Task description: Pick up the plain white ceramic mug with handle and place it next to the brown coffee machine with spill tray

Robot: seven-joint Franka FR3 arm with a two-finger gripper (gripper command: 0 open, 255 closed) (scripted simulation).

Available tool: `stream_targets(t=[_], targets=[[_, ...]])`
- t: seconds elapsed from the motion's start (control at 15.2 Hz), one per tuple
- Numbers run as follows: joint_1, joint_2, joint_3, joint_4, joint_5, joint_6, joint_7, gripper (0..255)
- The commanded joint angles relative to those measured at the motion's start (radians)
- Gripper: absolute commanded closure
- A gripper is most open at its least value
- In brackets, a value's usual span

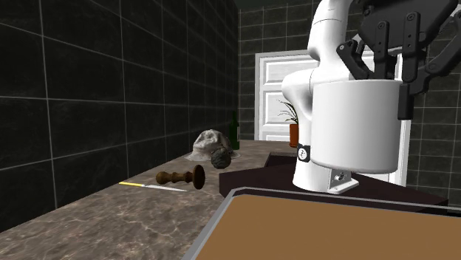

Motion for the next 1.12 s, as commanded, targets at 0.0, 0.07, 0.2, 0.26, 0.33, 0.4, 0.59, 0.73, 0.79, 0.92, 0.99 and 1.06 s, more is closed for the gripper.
stream_targets(t=[0.0,0.07,0.2,0.26,0.33,0.4,0.59,0.73,0.79,0.92,0.99,1.06], targets=[[-0.002,0.012,0.005,-0.017,-0.004,0.029,0.003,255],[-0.003,0.020,0.009,-0.025,-0.006,0.044,0.005,255],[-0.005,0.037,0.015,-0.040,-0.013,0.074,0.011,255],[-0.006,0.045,0.019,-0.047,-0.016,0.089,0.014,255],[-0.007,0.054,0.022,-0.054,-0.020,0.104,0.018,255],[-0.009,0.064,0.026,-0.060,-0.024,0.119,0.022,255],[-0.014,0.094,0.036,-0.079,-0.040,0.165,0.035,255],[-0.017,0.116,0.042,-0.091,-0.053,0.196,0.045,255],[-0.019,0.127,0.045,-0.096,-0.060,0.211,0.051,255],[-0.024,0.151,0.051,-0.107,-0.076,0.242,0.063,255],[-0.026,0.164,0.054,-0.111,-0.085,0.257,0.070,255],[-0.028,0.177,0.057,-0.116,-0.095,0.273,0.078,255]])
